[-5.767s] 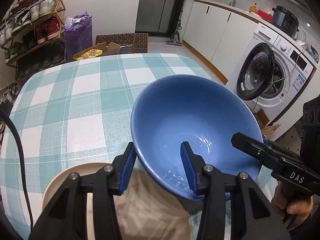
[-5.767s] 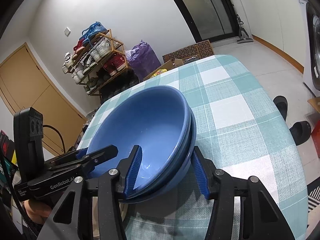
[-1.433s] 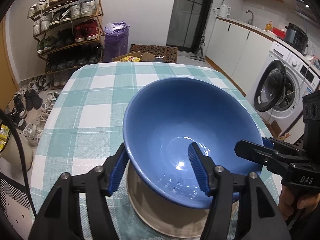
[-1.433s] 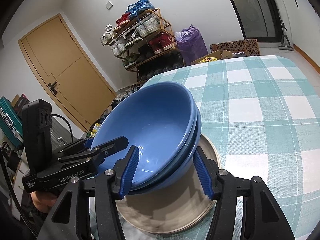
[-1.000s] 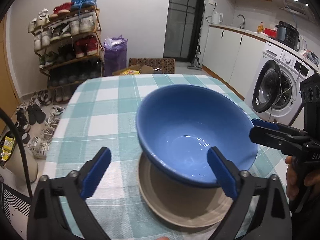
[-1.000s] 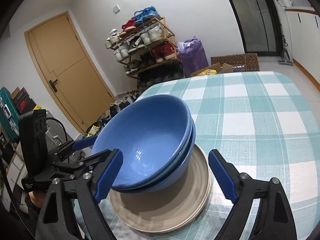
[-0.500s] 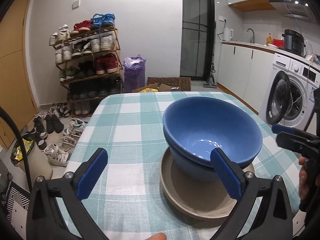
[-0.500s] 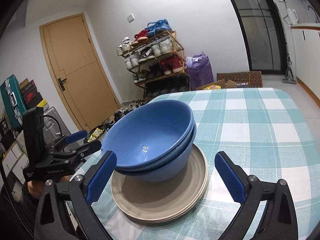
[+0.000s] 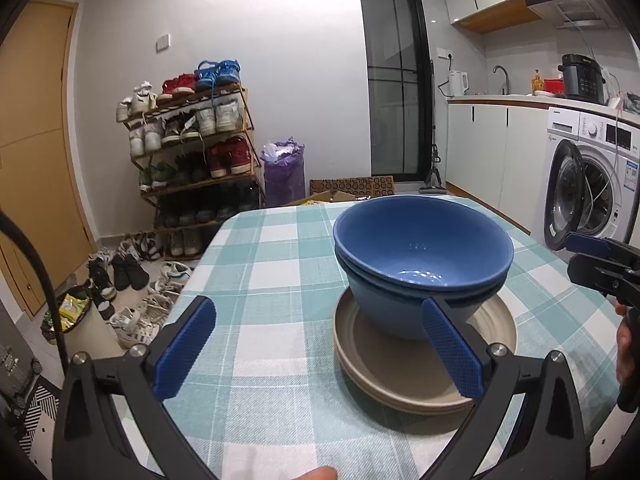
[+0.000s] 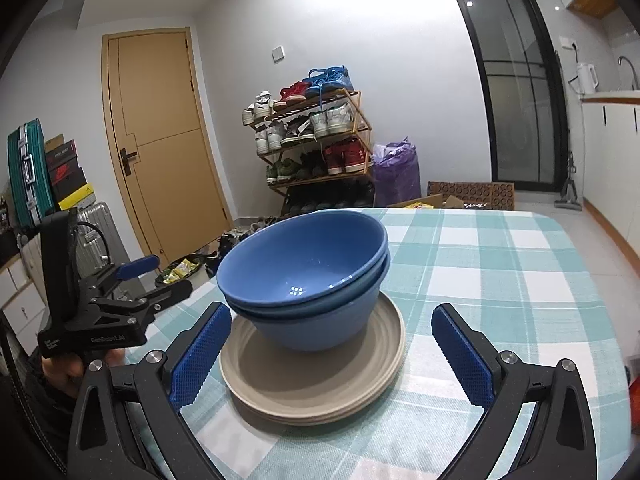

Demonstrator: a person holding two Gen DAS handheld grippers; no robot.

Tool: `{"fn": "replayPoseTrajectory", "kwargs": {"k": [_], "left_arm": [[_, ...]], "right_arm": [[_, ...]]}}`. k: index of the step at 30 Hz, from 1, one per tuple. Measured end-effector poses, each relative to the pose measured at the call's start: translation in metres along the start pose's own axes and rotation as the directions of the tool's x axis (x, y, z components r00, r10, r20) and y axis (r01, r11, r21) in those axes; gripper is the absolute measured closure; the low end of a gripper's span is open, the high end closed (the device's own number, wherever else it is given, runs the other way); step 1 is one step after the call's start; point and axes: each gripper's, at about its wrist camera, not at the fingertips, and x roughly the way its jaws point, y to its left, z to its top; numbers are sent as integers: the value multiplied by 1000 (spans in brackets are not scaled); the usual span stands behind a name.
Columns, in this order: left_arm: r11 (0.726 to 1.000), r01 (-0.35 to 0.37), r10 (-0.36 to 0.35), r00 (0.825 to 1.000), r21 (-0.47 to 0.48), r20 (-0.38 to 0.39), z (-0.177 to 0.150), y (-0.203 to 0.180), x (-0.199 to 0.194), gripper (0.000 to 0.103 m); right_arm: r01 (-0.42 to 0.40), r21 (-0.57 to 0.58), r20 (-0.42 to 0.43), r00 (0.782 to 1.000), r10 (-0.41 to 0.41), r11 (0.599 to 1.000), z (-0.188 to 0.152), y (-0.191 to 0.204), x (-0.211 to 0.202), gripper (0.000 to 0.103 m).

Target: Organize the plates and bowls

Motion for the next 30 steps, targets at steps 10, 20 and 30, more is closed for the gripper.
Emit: {"fn": "replayPoseTrajectory", "kwargs": {"k": [10,20,30], "left_arm": [[1000,-24,24,999,-6,24,-18,5,-20,0],[1000,-13,14,998,-19,53,-37,5,-35,0],[999,-28,31,995,-31,95,-48,3,-39,0]], "right_arm": [[45,-34,35,998,-44,998,-31,11,-31,1],[91,-7,107,990,-90,996,-64,12,-60,1],[102,-41,155,983,-94,994,-80,24,-66,1]]}}
